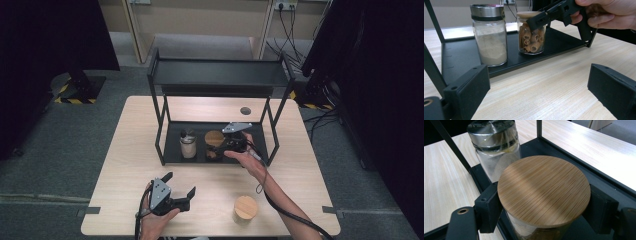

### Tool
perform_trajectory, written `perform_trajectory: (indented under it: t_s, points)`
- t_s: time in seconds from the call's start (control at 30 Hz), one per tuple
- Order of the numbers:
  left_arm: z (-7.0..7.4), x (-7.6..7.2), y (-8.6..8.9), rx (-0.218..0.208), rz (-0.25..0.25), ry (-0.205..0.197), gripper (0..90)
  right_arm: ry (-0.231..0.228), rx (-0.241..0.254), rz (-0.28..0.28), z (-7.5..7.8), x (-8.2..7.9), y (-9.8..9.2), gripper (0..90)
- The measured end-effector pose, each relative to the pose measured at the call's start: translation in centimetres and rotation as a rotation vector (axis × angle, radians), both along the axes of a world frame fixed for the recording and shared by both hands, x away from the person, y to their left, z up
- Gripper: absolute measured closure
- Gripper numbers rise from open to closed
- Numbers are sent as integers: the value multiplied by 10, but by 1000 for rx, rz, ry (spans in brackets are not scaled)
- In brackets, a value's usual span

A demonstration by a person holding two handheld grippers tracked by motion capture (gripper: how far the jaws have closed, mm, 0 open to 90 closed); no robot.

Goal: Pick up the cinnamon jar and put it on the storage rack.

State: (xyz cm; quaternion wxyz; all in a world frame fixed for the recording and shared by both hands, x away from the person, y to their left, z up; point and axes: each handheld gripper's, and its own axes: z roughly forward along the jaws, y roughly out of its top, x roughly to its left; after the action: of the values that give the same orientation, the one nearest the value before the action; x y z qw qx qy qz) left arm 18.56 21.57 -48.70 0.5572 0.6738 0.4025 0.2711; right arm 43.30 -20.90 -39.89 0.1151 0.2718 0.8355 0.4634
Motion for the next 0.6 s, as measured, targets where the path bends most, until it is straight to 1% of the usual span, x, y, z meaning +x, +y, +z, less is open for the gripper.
perform_trajectory:
  t_s: [0.1, 0.27, 0.37, 0.4, 0.47, 0.53, 0.6]
  points:
    - [0, 0, 0, 0, 0, 0, 33, 3, -6, -1, -2, 1, 2, 256]
    - [0, 0, 0, 0, 0, -2, 33, -9, -14, 0, -3, 0, 5, 255]
    - [0, 0, 0, 0, 0, -1, 33, -14, -28, 1, -2, -1, 7, 253]
    - [0, 0, 0, 0, -1, -1, 33, -9, -26, 0, -2, -1, 6, 241]
    - [0, -1, 0, 0, -1, -3, 33, 3, -14, -12, -1, -2, 6, 171]
    - [0, -1, 0, -2, 0, -4, 33, 9, 5, -26, 1, -4, 3, 123]
    - [0, -1, 0, -2, 0, -4, 33, 7, 20, -25, 3, -6, 0, 96]
